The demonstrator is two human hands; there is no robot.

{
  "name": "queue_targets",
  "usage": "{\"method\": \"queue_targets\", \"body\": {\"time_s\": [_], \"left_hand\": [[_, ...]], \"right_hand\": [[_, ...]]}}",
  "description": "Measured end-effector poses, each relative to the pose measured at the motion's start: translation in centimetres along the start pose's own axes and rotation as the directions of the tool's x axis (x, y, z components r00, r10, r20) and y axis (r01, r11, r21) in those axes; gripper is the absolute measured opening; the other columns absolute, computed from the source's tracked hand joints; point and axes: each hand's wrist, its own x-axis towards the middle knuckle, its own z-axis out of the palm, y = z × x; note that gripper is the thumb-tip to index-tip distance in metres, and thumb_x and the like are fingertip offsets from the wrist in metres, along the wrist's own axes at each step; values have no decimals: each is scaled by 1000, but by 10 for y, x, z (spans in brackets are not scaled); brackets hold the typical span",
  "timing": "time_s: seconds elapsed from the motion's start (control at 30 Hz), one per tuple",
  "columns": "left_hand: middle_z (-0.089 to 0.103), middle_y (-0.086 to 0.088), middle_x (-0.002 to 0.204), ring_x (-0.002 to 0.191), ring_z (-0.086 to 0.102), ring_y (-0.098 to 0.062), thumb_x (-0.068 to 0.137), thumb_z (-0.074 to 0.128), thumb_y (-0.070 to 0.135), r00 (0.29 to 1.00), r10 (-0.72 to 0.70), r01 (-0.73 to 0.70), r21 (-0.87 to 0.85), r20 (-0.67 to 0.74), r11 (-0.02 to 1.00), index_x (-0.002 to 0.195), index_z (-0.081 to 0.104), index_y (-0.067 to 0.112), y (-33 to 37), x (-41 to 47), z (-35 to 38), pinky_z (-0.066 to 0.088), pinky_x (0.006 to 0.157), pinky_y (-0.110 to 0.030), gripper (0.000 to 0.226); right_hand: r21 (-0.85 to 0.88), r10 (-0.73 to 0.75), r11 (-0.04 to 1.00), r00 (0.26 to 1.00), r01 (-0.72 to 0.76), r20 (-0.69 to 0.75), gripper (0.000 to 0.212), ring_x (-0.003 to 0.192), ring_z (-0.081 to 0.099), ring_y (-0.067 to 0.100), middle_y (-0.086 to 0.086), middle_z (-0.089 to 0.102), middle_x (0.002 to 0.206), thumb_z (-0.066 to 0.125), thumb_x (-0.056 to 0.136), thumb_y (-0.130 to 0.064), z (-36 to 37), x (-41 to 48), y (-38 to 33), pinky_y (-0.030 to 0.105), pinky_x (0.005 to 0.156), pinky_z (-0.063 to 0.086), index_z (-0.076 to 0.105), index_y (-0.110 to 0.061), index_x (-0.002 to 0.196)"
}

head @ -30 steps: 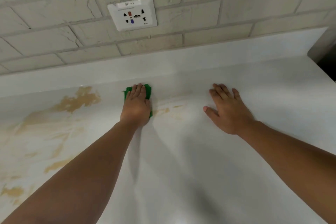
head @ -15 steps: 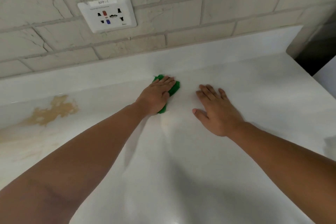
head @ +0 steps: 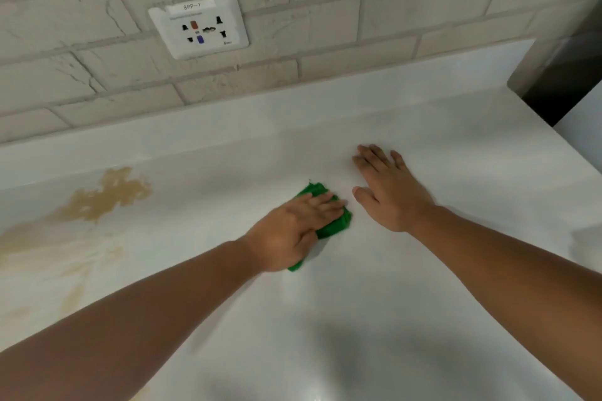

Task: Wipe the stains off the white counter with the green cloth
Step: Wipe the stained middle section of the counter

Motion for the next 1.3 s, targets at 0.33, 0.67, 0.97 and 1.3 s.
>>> {"method": "queue_targets", "body": {"time_s": [0.33,0.67,0.97,1.3], "left_hand": [[27,1,159,150,13,-13,94,44,23,912,-362,394,159,-195,905,150,35,12,49,-84,29,21,120,-43,58],[17,-8,162,150,10,-25,94,12,40,490,-775,869,164,-399,466,153,23,8,-8,-96,-7,6,123,-41,68],[4,-2,164,151,-2,-19,102,20,25,550,-779,835,228,-302,501,155,10,11,-49,-12,-23,2,123,-39,56],[5,1,164,151,-2,-15,103,22,29,810,-572,579,327,-126,747,156,11,16,-59,54,-16,-3,122,-33,56]], "right_hand": [[67,23,998,992,-15,-128,68,146,25,35,20,32,156,28,91,-42,-5,-10,-8,53,118,23,42,2,142],[68,24,998,995,-18,-102,67,143,31,35,19,39,152,24,93,-44,-3,-34,-7,53,115,25,47,0,138],[-45,44,998,998,-46,-35,75,151,7,24,10,14,163,11,95,-57,7,-49,6,48,122,7,24,-10,153],[0,31,1000,998,-31,-53,74,150,12,25,11,19,162,14,95,-56,6,-47,7,47,122,12,28,-9,151]]}}
